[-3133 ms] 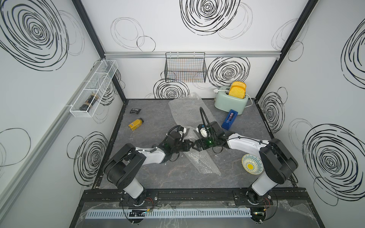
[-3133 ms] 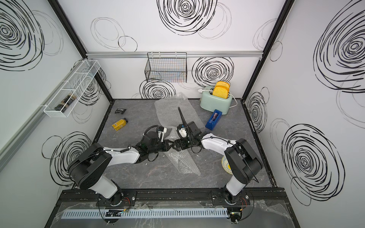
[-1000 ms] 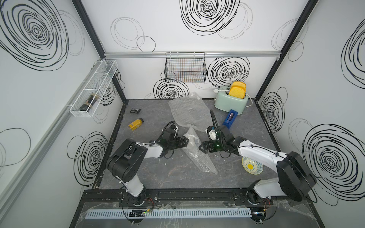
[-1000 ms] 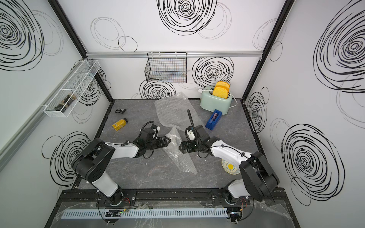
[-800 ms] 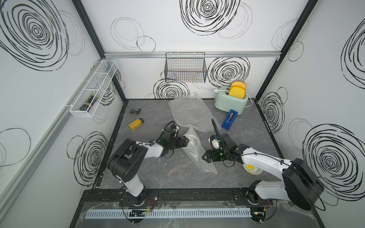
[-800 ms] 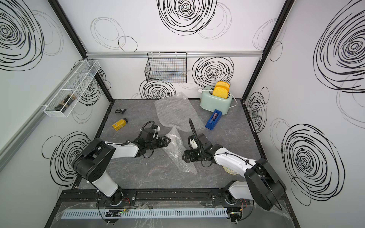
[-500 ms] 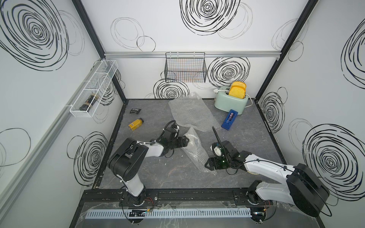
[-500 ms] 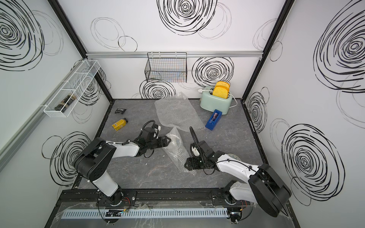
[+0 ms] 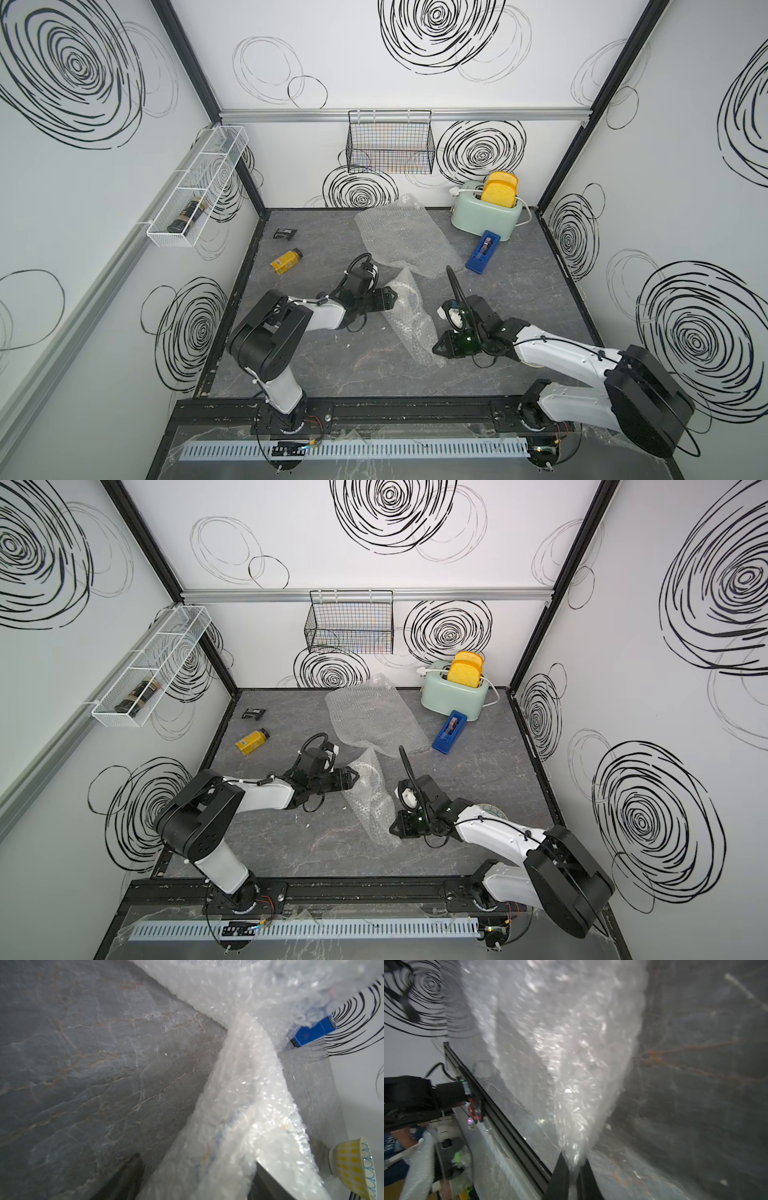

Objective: Wrap bowls in bubble wrap
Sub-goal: Wrap the bowl in bubble wrap.

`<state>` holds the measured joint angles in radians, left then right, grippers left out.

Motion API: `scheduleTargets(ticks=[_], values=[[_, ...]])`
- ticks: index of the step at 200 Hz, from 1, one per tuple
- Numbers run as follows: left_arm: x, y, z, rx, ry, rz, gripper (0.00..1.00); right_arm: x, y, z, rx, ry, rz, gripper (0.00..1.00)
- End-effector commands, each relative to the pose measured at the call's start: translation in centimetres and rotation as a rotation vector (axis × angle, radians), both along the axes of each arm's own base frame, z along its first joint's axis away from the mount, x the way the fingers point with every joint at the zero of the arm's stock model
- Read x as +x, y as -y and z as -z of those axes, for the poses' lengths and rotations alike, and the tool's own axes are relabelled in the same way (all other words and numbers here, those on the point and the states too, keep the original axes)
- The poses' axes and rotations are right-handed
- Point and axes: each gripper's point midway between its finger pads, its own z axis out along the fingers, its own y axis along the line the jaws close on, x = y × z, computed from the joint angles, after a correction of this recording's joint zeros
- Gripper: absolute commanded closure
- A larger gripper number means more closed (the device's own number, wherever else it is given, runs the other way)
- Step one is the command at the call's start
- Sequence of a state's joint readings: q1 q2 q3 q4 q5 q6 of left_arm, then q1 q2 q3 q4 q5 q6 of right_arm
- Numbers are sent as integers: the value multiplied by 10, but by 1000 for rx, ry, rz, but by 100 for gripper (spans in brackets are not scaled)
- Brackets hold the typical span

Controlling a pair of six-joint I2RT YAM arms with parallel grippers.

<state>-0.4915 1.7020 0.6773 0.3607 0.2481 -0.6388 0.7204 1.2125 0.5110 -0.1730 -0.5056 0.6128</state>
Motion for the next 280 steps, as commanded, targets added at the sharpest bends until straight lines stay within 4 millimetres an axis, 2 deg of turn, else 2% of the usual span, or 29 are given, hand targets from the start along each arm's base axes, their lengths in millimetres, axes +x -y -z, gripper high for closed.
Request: scheduleTargets(ticks=[1,32,62,76,102,146,173,204,215,251,280], values=[[-13,-5,20,49,-61,5,25,14,-20,-43,92,62,-13,92],[-15,-2,16,44,-38,15,28,45,-33,-70,160,92,36,95],[-16,2,12,35,-21,27,30,83,-48,-82,208,71,87,97],[-17,4,9,34,-10,35,31,98,-59,-80,214,51,89,98],[-20,9,4,30,8,52,32,127,-70,-61,172,11,112,98],[-24,18,6,18,-2,81,34,163,-72,-29,113,-33,175,97],[-28,22,3,-9,-6,93,34,175,-72,-13,99,-68,187,86],[-31,23,3,-26,-17,94,34,182,-74,-10,114,-78,189,59],[-33,25,2,-42,-22,100,34,184,-75,-11,118,-80,188,54],[-39,20,-6,-47,-35,91,31,186,-76,-14,123,-74,190,45],[-44,-8,-7,-2,-87,8,16,186,-78,-9,123,-91,184,45]])
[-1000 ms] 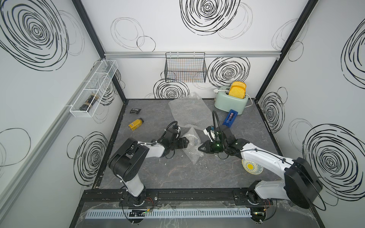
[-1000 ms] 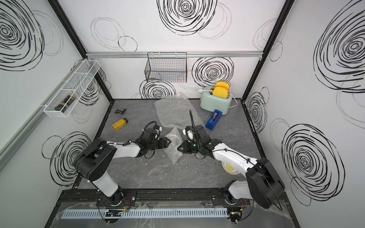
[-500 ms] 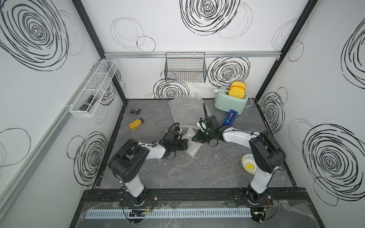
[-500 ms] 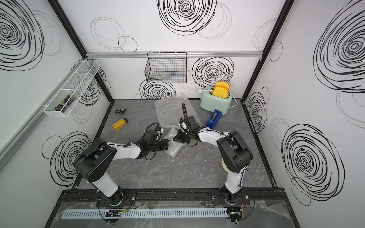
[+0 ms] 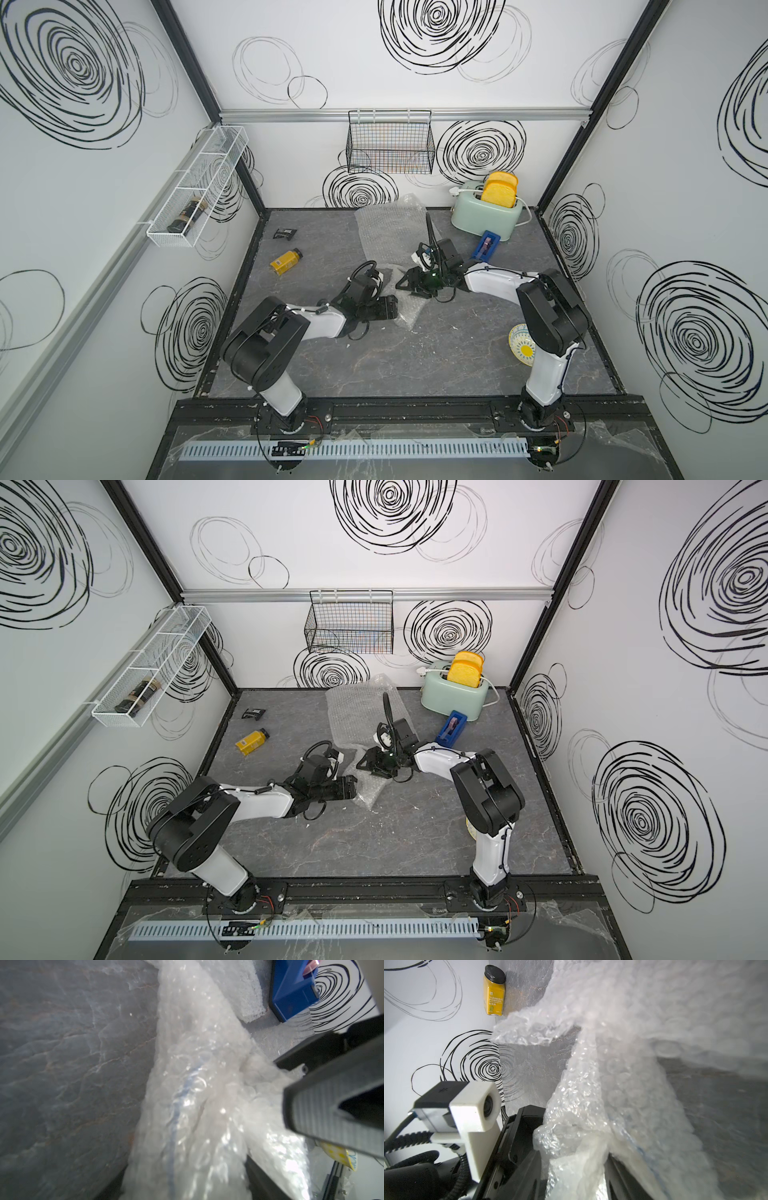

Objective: Wrap bowls in bubble wrap
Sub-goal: Wrap the bowl in bubble wrap.

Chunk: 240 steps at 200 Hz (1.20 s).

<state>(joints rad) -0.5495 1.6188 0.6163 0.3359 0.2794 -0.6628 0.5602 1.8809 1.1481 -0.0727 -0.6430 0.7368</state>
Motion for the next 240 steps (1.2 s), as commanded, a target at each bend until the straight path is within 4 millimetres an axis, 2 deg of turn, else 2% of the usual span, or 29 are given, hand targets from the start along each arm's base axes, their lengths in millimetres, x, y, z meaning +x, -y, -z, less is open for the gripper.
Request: scheduleTargets(ticks=[1,25,40,71,92,114,141,184,193,208,240], values=[[-11,-22,-1,30,-60,-59,16,12,3,8,-19,6,23,45],[-10,-51,-10,66,-55,-143,6,13,2,10,-17,5,24,44],[-8,-54,-28,49,2,-147,1,14,1,8,-12,6,20,42],[-5,-41,-65,-55,112,-117,4,13,-1,4,-4,12,15,40],[2,-24,-75,-57,156,-68,4,11,-3,2,-4,14,10,39],[6,-5,-70,-45,164,-9,3,8,-5,1,-3,15,2,37],[7,2,-56,-22,158,23,3,6,-8,0,-2,14,-5,35],[11,1,-33,23,125,32,4,1,-9,1,-8,15,-18,33],[12,-2,-26,36,108,20,0,1,-9,-1,-8,18,-22,33],[12,-5,-21,31,103,2,4,1,-8,-5,-12,31,-30,33],[10,-13,-16,17,87,-21,13,5,-2,-29,23,73,-40,26]])
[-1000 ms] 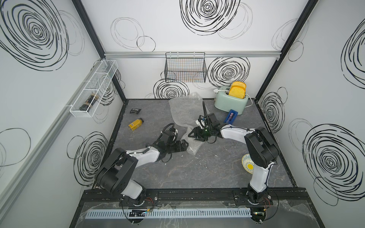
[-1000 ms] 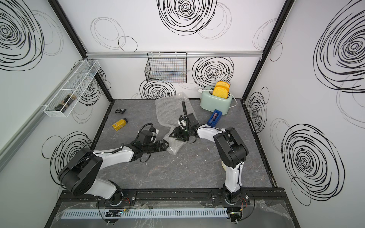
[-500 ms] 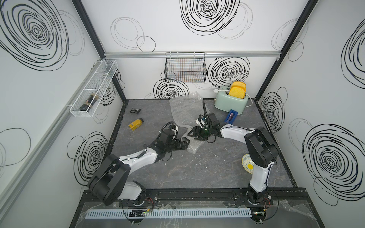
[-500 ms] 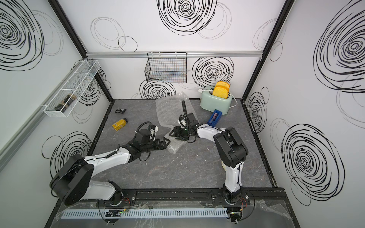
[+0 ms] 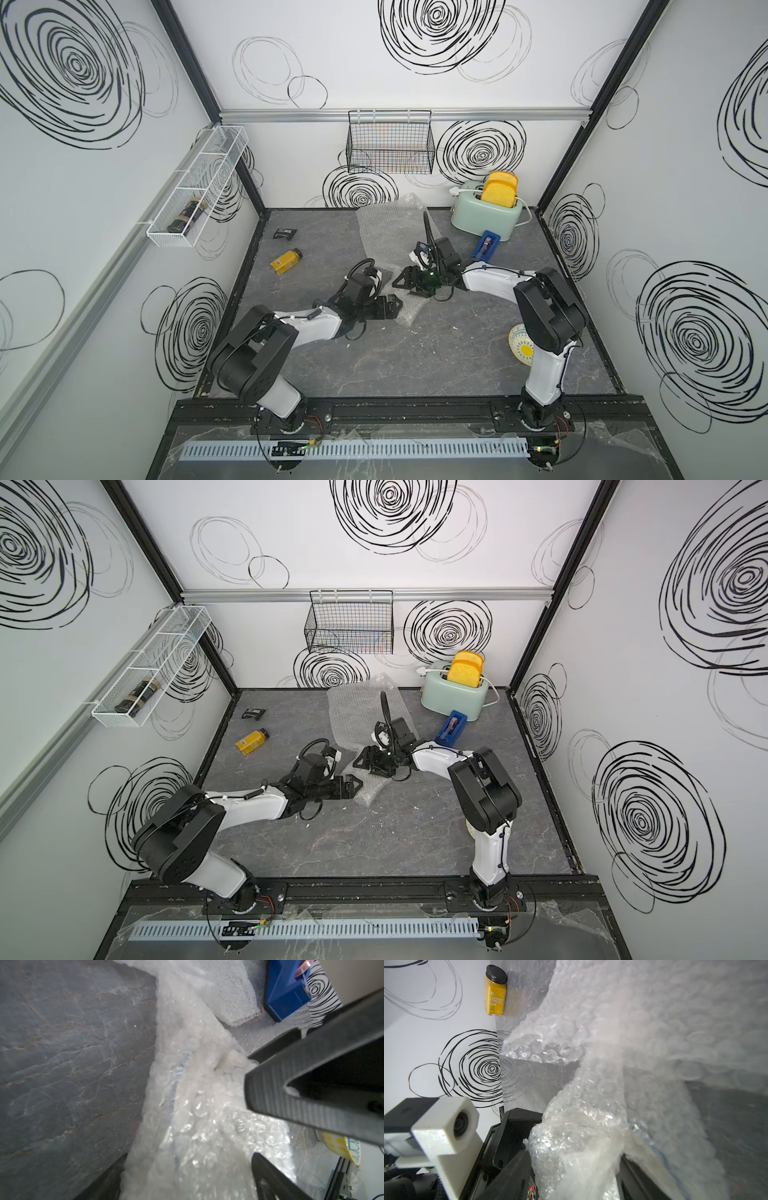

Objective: Wrap bowls in bubble wrap
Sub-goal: Wrap the bowl in bubble wrap.

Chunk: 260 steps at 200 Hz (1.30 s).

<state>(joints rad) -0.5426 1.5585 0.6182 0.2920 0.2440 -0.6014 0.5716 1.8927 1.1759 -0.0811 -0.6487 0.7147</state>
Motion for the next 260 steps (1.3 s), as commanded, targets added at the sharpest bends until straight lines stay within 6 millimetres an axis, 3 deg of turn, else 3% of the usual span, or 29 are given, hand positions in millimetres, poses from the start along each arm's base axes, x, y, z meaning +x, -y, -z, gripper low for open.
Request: scheduleTargets(ticks=[1,31,54,97,120,169,215,260], values=[[7,-6,-2,-27,25,-27,13,4,5,-26,22,53,-13,26],[5,-11,-1,-54,18,-43,16,-2,4,-48,97,60,-60,25],[6,-13,0,-65,12,-52,19,-11,5,-53,120,57,-82,33],[10,-16,-6,-80,25,-64,22,-25,9,-49,133,77,-111,69],[10,-15,-7,-88,23,-61,23,-22,8,-43,111,81,-109,79],[7,-16,-7,-83,16,-57,21,12,-1,-19,50,77,-70,84],[17,-19,-27,-102,46,-71,0,14,-9,2,16,60,-94,85],[42,-14,-42,-124,68,-68,4,9,-11,12,-1,56,-118,85]])
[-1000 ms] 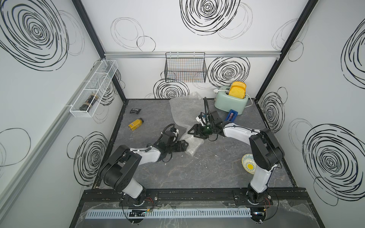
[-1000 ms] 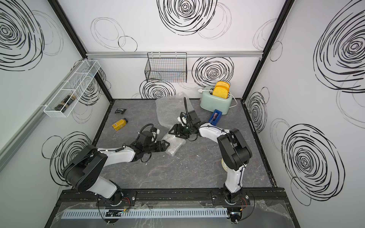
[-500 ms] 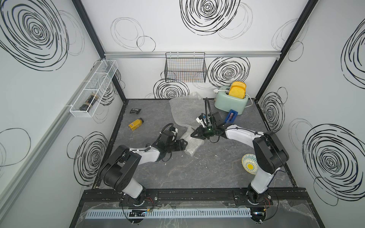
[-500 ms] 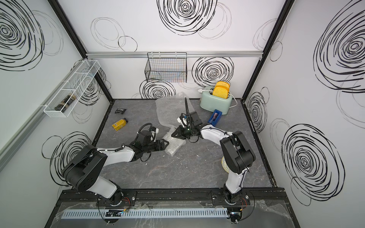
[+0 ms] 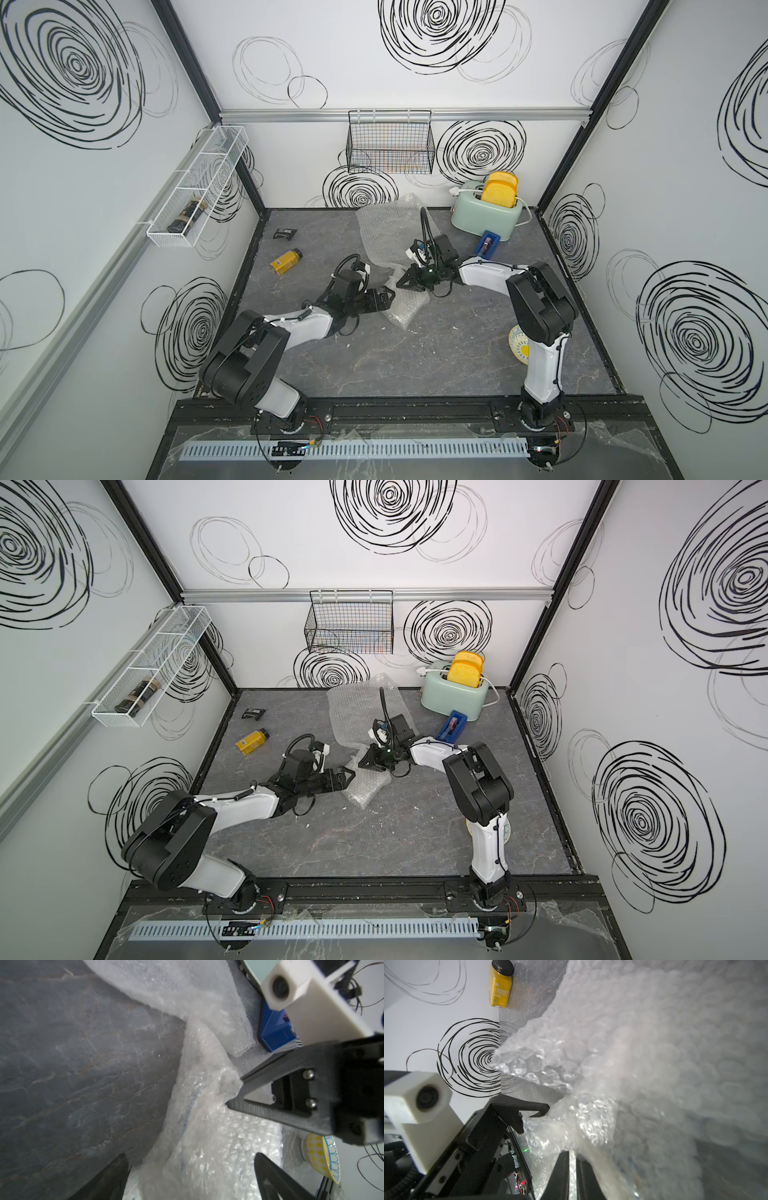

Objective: Wrap bowls in bubble wrap
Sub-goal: Wrap the bowl in bubble wrap.

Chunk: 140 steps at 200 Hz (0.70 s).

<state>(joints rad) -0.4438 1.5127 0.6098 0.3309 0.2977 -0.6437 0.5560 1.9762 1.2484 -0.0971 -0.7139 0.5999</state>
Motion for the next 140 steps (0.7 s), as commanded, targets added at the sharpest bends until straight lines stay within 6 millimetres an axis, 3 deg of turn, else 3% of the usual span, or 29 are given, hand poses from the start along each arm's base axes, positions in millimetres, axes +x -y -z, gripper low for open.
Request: scheduleTargets(ticks=[1,42,70,97,140], values=[[21,9,-20,-33,46,15,3,0,-4,4,-20,16,-23,85],[37,14,-3,2,36,31,0,-3,-4,3,-20,17,-31,84],[44,6,14,23,5,5,12,-6,-3,-3,-15,23,-32,84],[49,0,17,12,6,-21,18,-8,-1,-10,-16,35,-35,82],[47,1,24,15,-4,-14,21,-4,16,-55,14,119,-13,74]])
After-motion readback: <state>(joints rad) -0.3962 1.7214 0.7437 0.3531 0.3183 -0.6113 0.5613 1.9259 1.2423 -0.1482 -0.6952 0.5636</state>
